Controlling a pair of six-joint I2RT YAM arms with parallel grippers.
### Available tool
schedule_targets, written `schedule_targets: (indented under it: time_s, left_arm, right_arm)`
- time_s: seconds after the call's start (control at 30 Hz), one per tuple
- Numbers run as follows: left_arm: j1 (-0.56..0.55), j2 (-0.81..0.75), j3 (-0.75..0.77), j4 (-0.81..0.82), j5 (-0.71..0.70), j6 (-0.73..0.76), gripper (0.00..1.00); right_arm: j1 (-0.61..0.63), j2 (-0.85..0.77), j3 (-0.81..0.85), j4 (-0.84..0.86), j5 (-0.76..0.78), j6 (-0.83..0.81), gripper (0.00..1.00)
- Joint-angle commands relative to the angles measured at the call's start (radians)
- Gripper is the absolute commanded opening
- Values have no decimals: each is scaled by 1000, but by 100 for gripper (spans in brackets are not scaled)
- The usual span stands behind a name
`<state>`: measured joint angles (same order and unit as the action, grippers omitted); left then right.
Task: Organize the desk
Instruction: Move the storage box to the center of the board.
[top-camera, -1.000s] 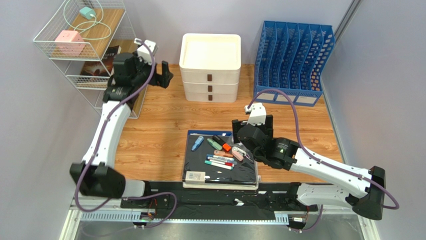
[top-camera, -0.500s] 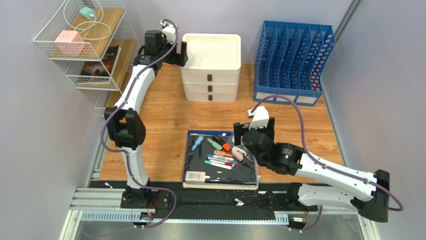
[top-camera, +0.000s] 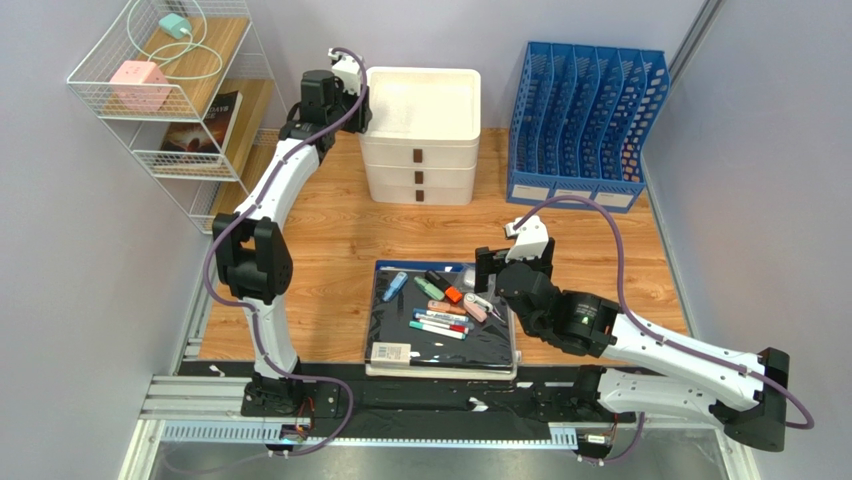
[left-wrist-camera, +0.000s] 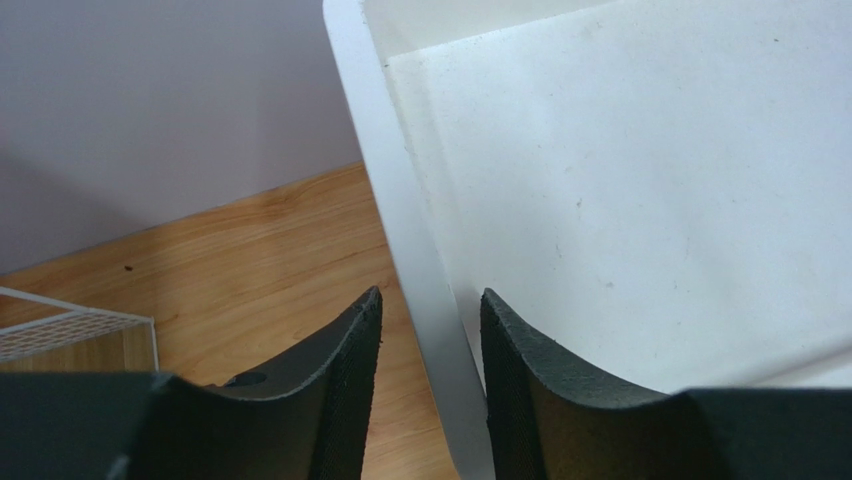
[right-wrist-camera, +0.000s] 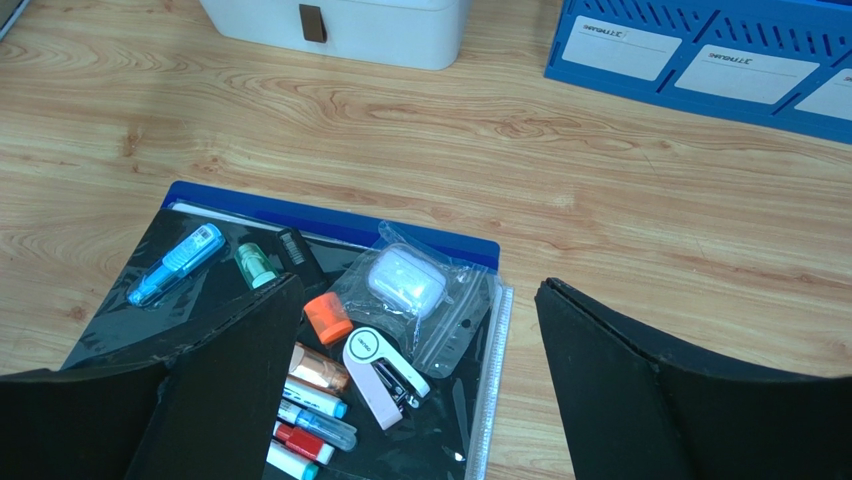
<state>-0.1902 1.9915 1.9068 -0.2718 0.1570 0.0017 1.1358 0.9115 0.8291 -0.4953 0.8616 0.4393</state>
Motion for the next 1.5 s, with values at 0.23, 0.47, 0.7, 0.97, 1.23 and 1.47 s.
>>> schedule_targets:
  time_s: [0.23, 0.47, 0.7, 0.97, 1.23, 1.47]
  left_arm:
    - [-20, -146, -233, -66, -105, -26, 31]
    - [-23, -256, -402, -29, -116, -39, 21]
    - [-23, -338, -426, -108, -102, -55, 14]
    - [-25, -510, -540, -222, -42, -101, 14]
    - [-25, -660, -681, -247, 21, -109, 14]
    - [-25, -726, -739, -254, 82, -135, 30]
  right_arm:
    - [4, 50, 7, 44, 27, -10, 89]
    - [2, 50, 2, 52, 33, -10, 78]
    - [4, 62, -1, 57, 43, -10, 79]
    - [2, 107, 7, 69, 50, -10, 81]
    - [2, 191, 41, 122, -2, -7, 85]
    - [8, 472, 254, 135, -46, -20, 89]
